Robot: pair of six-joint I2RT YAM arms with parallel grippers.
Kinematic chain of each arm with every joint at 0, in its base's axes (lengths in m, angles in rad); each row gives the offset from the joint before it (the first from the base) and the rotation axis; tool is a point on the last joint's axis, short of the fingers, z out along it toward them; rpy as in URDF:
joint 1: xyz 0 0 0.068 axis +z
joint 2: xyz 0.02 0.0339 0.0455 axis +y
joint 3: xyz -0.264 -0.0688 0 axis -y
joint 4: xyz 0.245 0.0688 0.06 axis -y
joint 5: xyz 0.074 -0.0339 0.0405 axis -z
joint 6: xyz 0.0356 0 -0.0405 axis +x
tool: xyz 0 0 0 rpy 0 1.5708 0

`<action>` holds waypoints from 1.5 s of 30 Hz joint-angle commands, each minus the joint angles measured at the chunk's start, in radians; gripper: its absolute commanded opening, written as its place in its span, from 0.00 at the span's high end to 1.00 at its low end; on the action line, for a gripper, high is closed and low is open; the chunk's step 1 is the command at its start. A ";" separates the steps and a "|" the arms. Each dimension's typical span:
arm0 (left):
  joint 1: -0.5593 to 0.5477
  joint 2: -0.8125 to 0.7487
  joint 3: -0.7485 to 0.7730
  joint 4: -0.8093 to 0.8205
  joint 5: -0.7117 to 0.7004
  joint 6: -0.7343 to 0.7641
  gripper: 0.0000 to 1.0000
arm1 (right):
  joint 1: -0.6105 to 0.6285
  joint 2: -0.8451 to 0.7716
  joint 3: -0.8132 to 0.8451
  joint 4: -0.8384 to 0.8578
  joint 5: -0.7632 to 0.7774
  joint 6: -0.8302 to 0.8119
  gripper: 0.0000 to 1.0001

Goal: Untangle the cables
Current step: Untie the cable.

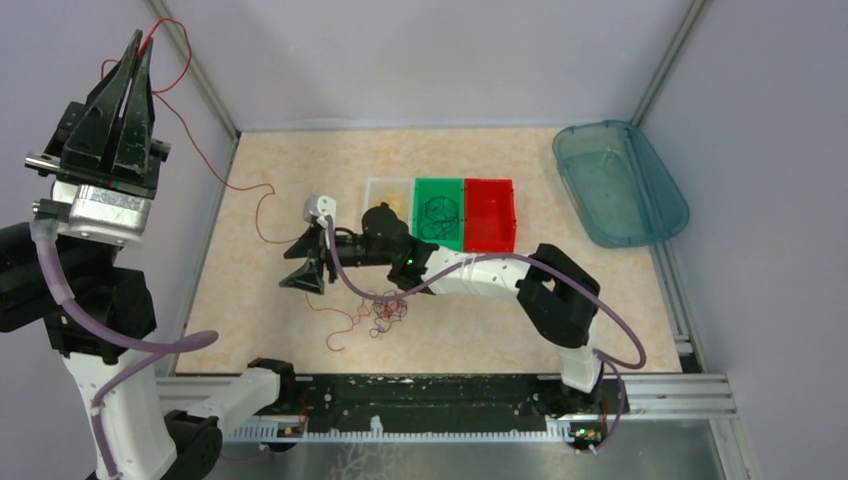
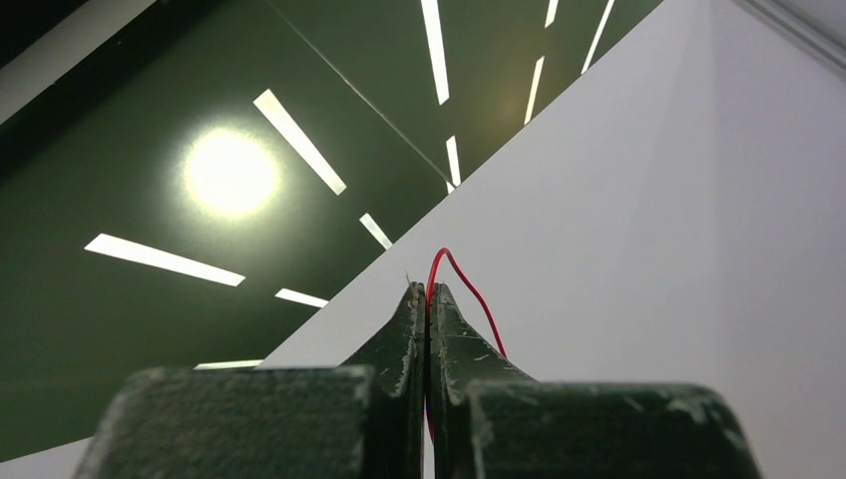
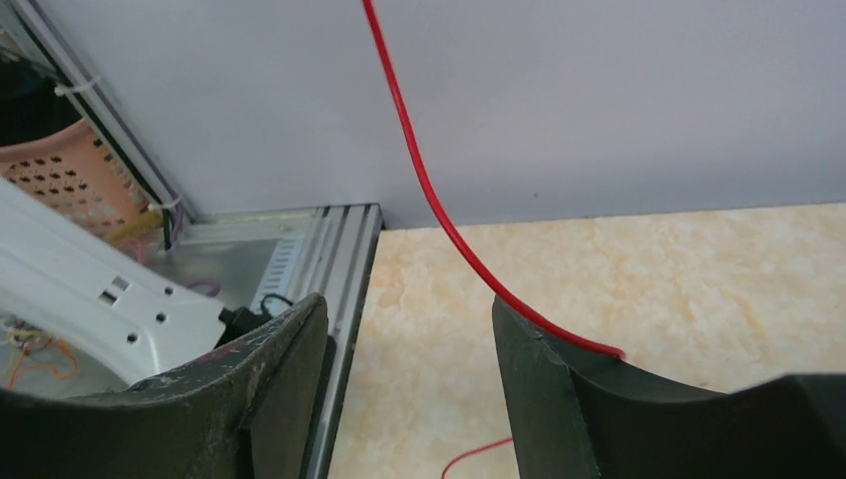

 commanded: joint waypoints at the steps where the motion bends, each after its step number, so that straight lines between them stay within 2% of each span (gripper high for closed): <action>1: 0.001 -0.011 -0.024 -0.017 0.037 0.019 1.00 | -0.005 -0.105 -0.045 0.105 -0.071 0.028 0.37; 4: 0.002 -0.019 -0.054 -0.023 0.049 0.025 1.00 | -0.007 -0.122 -0.029 0.153 -0.158 0.113 0.37; 9: 0.003 -0.017 -0.049 -0.032 0.065 0.016 1.00 | -0.015 -0.201 -0.112 0.260 -0.095 0.159 0.33; 14: 0.003 -0.009 -0.032 -0.053 0.070 -0.007 1.00 | -0.065 -0.237 -0.138 0.189 -0.024 0.151 0.29; 22: 0.004 -0.006 -0.019 -0.043 0.078 -0.028 1.00 | -0.067 -0.153 -0.053 -0.022 0.001 -0.037 0.30; 27: 0.004 -0.006 -0.013 -0.044 0.075 -0.024 1.00 | -0.061 -0.114 -0.045 -0.049 -0.054 -0.054 0.42; 29: 0.004 -0.008 -0.015 -0.047 0.075 -0.022 1.00 | -0.058 -0.113 -0.055 -0.036 -0.052 -0.052 0.60; 32: 0.004 -0.015 -0.029 -0.049 0.076 -0.023 1.00 | -0.058 -0.128 -0.068 0.011 -0.029 -0.043 0.97; 33: 0.004 -0.022 -0.040 -0.050 0.076 -0.024 1.00 | -0.058 -0.141 -0.067 0.022 -0.015 -0.037 1.00; 38: 0.004 -0.102 -0.201 -0.084 0.078 -0.085 1.00 | -0.066 -0.200 -0.050 0.128 0.118 0.031 1.00; 41: 0.004 -0.164 -0.298 -0.173 0.181 -0.082 0.97 | -0.101 -0.194 0.015 0.241 0.161 0.164 1.00; 45: 0.005 -0.196 -0.378 -0.265 0.256 -0.165 0.99 | -0.148 -0.178 0.117 0.362 0.168 0.345 1.00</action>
